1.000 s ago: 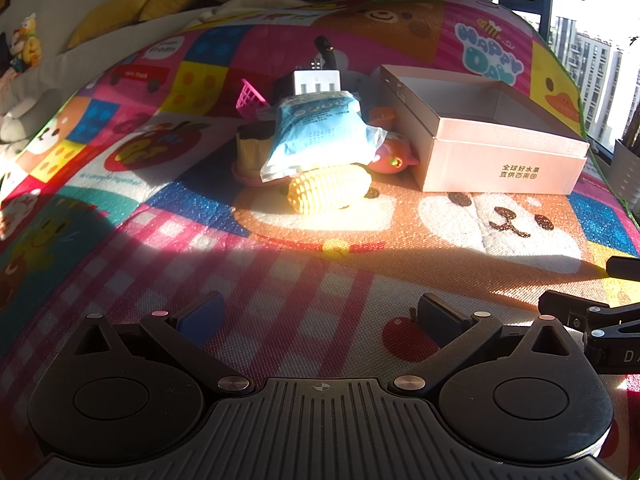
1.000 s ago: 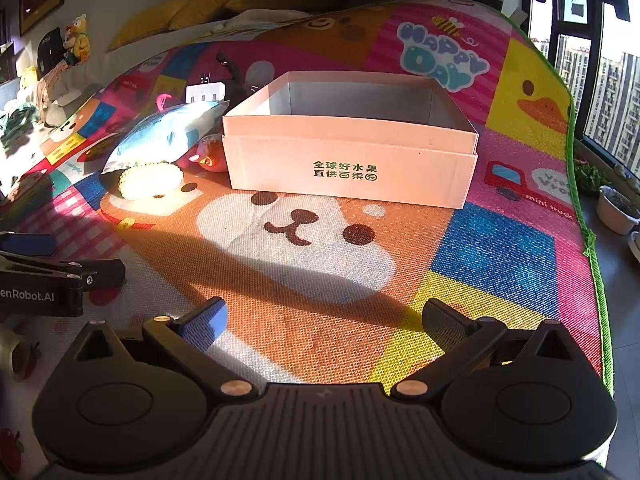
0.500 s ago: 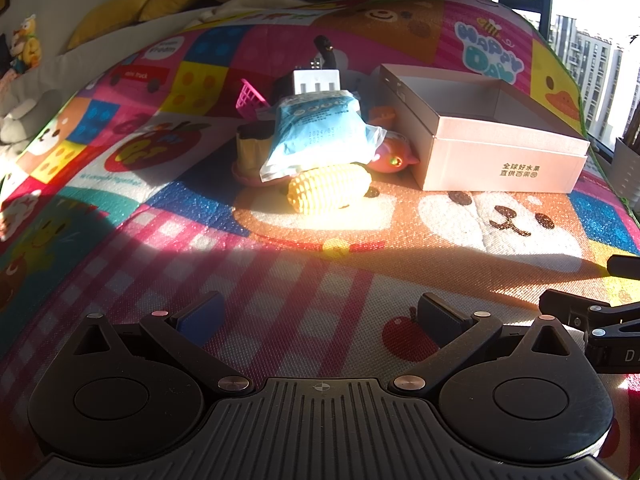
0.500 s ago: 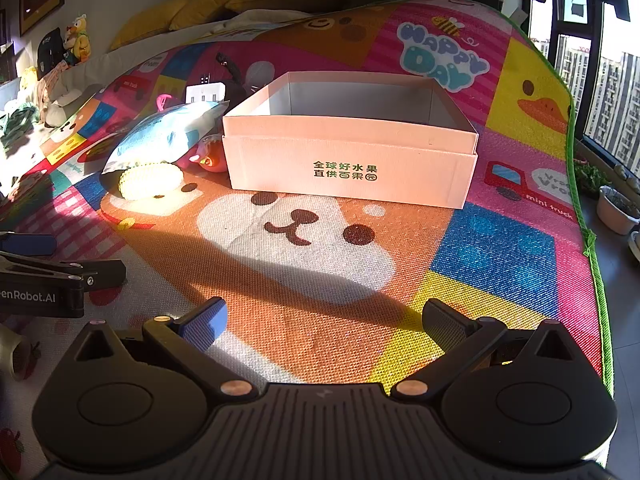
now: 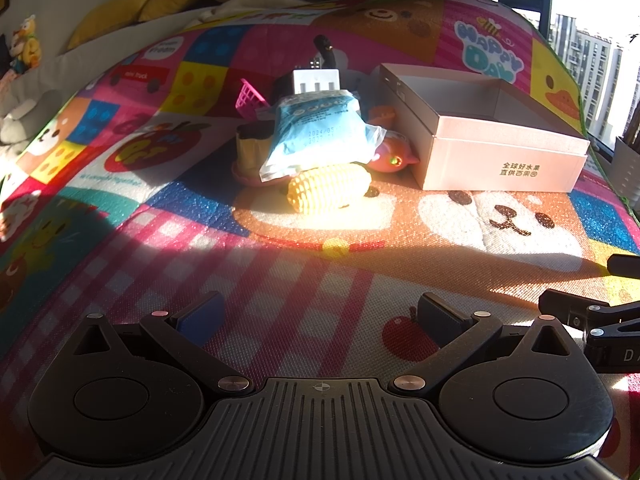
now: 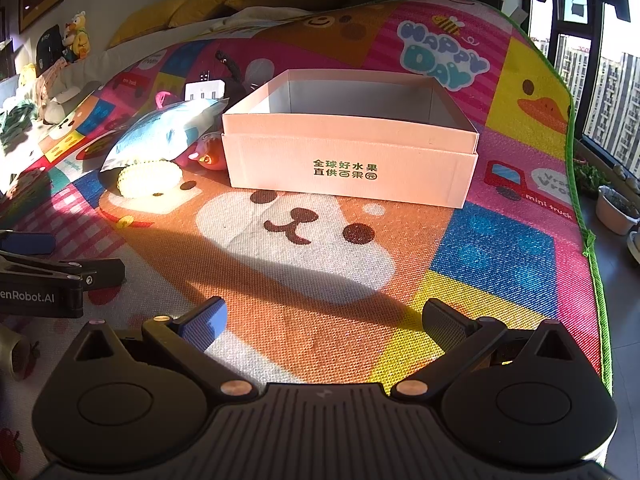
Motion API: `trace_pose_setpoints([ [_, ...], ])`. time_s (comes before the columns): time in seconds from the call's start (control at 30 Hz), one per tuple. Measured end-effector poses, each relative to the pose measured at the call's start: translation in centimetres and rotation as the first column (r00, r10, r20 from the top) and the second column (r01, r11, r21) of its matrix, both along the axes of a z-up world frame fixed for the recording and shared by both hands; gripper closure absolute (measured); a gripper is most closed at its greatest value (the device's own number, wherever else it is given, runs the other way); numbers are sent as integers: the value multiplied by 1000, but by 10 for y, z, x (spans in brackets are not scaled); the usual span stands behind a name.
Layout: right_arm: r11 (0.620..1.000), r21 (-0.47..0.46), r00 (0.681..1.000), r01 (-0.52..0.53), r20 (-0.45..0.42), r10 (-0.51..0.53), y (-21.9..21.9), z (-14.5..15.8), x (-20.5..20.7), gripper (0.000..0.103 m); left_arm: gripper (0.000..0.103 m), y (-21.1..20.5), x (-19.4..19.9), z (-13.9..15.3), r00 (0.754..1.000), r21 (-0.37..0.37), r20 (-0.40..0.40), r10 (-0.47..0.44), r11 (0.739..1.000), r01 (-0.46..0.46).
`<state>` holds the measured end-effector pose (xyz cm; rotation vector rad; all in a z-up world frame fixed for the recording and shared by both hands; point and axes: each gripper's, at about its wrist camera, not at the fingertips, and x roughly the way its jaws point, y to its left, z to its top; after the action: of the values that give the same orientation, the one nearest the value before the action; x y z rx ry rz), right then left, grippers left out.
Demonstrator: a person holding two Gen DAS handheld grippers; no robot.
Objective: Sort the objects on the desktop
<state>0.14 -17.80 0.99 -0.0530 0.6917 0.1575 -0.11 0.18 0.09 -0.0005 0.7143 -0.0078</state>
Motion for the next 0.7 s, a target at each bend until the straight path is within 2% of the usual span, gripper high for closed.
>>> trace_pose_setpoints([
  [0.43,1000,2,998,8,-58,-8,0,5,1,0,0,0,0,0,1000,2,-1,-4,1000,4],
  [0.5,1000,-2,998,-3,-66,3,-1,5,1,0,0,3,0,1,1000,-15,-1,-21,1000,21],
  [0.6,1000,-6,997,-12,-73,11,0,6,2,0,0,14,-3,10,998,-70,44,-45,996,48],
  [0.7,1000,-4,997,-22,-71,22,-1,7,2,0,0,23,3,26,993,-23,112,-30,999,33],
])
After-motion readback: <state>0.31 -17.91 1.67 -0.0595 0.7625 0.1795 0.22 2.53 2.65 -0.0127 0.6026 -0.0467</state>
